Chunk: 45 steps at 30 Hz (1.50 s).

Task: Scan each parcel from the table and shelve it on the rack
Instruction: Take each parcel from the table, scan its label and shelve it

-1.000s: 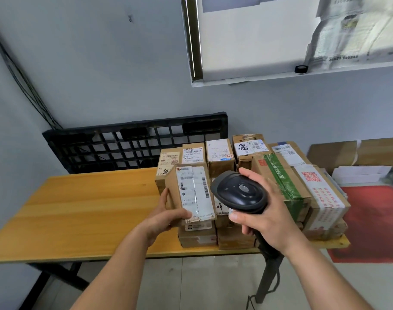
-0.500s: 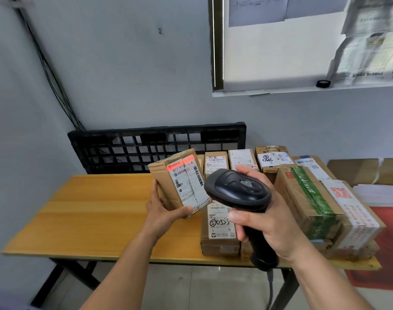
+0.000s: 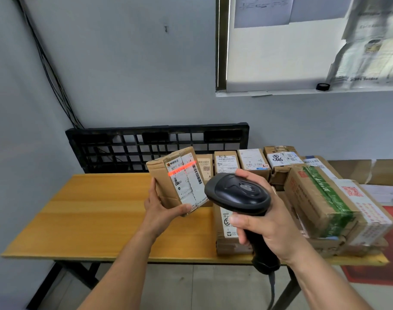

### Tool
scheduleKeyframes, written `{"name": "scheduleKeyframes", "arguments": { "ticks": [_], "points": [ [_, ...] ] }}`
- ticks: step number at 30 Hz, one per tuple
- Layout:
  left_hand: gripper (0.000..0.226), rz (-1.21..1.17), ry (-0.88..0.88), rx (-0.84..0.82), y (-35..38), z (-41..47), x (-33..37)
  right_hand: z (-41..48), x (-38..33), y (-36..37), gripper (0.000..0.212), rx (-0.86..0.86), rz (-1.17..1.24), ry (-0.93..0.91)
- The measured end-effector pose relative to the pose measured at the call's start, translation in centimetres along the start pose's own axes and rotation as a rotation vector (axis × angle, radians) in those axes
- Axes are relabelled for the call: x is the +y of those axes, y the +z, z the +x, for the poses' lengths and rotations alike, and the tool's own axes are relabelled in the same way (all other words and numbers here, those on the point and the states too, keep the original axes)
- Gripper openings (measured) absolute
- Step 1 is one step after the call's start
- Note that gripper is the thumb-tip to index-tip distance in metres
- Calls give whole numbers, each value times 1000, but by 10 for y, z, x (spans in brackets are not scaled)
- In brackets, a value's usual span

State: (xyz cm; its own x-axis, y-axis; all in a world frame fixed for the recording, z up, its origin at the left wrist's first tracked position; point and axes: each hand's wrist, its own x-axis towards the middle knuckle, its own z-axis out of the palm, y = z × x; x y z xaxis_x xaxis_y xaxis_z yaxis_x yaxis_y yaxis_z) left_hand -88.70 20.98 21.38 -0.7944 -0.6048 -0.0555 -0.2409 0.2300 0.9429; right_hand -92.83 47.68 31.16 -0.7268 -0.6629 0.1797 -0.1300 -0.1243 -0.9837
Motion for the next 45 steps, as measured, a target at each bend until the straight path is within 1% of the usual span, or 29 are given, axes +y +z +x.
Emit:
{"name": "scheduleKeyframes", "arguments": {
  "ticks": [5,8,12,16,19,23,27,31,33,36,38,40,43,45],
  "points": [
    [139,-13,-1,-30,-15,4,-11,0,4,21,85,30,-19,25],
    [139,-19,-7,-37,-24,6,-19,0,8,33,83,50,-24,32],
    [140,-28,-38,-21,-37,-4,-25,-1,11,47,80,31,-27,29],
    [133,-44,-68,13,-55,-21,-27,1,12,55,79,-13,-6,27],
    [122,-66,-91,44,-76,-36,-22,-1,11,55,81,-88,-1,42],
    [84,-31,-88,32,-113,-59,-7,-8,4,48,84,-189,-16,42],
    [72,18,-46,64,-136,-88,18,-21,-2,43,84,-266,10,47],
    [61,136,-60,61,-145,-115,33,-39,-4,41,85,-338,30,54],
    [64,180,-83,63,-148,-128,39,-47,-3,41,83,-370,39,47],
    [84,189,-75,69,-148,-152,49,-60,-2,42,81,-419,64,45],
    [90,175,-79,65,-147,-169,54,-68,1,43,80,-442,82,51],
    [87,169,-80,70,-147,-186,54,-75,5,45,79,-463,103,62],
    [75,159,-126,112,-152,-210,49,-84,10,48,79,-507,119,78],
    [73,170,-144,132,-156,-227,44,-90,14,52,79,-547,133,88]
  ]
}}
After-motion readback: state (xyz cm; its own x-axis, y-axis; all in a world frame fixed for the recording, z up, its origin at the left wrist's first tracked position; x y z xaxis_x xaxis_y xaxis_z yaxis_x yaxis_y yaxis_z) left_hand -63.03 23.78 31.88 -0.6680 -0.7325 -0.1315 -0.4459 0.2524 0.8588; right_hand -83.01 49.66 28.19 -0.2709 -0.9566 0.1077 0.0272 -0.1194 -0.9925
